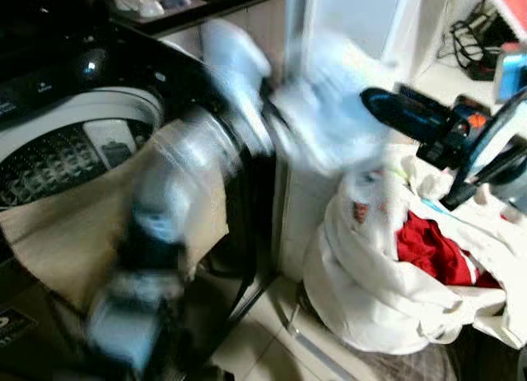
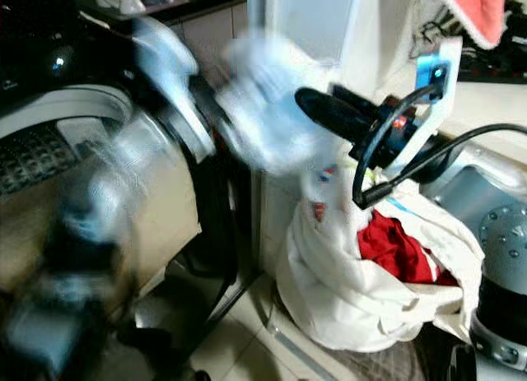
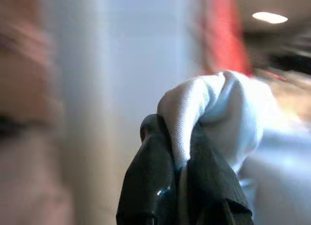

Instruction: Clothes washing

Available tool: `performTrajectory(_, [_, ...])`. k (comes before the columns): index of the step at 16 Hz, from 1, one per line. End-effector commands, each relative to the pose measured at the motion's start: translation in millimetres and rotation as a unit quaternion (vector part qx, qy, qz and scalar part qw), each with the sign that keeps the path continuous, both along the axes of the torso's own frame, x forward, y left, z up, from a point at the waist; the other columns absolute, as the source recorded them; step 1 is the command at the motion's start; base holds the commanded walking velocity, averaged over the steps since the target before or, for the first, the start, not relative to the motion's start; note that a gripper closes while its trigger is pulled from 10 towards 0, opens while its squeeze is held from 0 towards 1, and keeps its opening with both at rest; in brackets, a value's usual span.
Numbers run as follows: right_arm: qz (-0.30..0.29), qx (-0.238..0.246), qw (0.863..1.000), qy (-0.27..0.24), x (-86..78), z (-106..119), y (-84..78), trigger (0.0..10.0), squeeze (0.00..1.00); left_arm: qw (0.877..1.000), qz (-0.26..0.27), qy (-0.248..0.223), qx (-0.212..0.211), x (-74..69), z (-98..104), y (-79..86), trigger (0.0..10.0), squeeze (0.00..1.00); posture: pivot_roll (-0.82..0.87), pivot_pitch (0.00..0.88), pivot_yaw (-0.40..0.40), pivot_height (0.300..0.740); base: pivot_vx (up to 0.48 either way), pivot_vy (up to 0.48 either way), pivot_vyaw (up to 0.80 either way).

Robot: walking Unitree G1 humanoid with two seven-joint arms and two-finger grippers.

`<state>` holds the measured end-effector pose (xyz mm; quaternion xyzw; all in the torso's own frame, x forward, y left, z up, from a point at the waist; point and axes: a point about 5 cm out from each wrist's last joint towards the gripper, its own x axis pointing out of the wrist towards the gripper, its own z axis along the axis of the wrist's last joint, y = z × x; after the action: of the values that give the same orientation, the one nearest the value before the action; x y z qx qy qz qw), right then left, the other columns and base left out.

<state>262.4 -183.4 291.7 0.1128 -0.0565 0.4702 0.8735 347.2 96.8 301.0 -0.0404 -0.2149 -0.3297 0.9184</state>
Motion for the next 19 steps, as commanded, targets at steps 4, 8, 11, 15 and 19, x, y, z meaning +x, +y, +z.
performTrajectory(4, [0.014, -0.007, 0.999, -0.047, -5.6, 12, 5.3, 10.0, 0.00, 0.903, 0.340, -0.262, -0.019, -10.5, 126, 107.1, 0.0, 0.00, -0.11, 0.000, 0.020, 0.740, 0.000, 0.000, 0.00])
performTrajectory(8, [0.011, -0.023, 0.999, -0.046, -5.5, 5, 10.8, 10.0, 0.00, 0.874, 0.426, -0.197, 0.127, 16.3, 116, 135.4, 0.0, 0.00, -0.11, 0.000, 0.025, 0.740, 0.000, 0.000, 0.00])
performTrajectory(11, [0.027, -0.088, 0.995, -0.025, -7.5, -11, 26.1, 10.0, 0.00, 0.870, 0.401, 0.056, 0.281, 55.2, 16, 142.6, 10.0, 0.00, -0.11, 0.000, 0.030, 0.740, 0.000, 0.000, 0.00])
performTrajectory(15, [0.075, -0.158, 0.985, -0.001, -21.2, -35, 52.8, 10.0, 0.00, 0.828, 0.422, 0.261, 0.261, 48.9, -64, 176.7, 10.0, 1.00, -0.12, 0.000, 0.028, 0.740, 0.000, 0.000, 0.00])
performTrajectory(19, [0.058, -0.168, 0.984, 0.003, -16.3, -39, 50.9, 10.0, 0.00, 0.821, 0.436, 0.264, 0.256, 46.5, -52, 189.6, 10.0, 1.00, -0.12, 0.000, 0.023, 0.740, 0.000, 0.000, 0.00])
